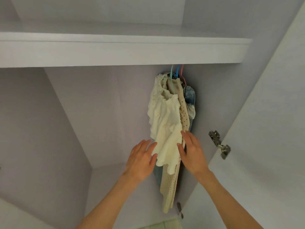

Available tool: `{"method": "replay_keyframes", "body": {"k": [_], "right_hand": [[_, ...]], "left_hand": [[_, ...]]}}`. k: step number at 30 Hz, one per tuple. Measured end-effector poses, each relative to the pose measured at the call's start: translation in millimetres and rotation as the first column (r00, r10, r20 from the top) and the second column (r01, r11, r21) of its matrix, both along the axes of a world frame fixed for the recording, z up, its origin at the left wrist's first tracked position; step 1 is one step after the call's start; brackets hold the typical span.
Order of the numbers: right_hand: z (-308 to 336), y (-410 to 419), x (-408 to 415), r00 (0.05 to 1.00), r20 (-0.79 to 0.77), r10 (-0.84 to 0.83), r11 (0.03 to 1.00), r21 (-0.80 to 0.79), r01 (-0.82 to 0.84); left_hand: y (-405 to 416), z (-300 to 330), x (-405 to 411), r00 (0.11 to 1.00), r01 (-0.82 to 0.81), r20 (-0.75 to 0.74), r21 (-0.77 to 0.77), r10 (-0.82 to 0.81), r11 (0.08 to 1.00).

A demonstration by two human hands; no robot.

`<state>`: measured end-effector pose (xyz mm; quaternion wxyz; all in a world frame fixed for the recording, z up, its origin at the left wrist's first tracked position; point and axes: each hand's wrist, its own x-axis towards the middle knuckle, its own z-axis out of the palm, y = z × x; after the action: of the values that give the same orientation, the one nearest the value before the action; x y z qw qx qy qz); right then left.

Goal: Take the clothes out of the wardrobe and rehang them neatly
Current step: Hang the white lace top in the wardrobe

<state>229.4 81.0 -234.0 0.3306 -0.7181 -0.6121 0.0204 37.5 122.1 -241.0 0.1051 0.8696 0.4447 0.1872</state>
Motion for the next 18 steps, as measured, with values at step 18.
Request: {"method": "replay_keyframes", "body": {"k": [18], "right_hand": [[31, 140, 83, 0.953, -0.217, 0.211, 0.975, 0.116, -0.190]], "left_hand": [[121, 40, 143, 0.991, -0.050, 0.109, -0.210, 0.074, 0.976]]}}
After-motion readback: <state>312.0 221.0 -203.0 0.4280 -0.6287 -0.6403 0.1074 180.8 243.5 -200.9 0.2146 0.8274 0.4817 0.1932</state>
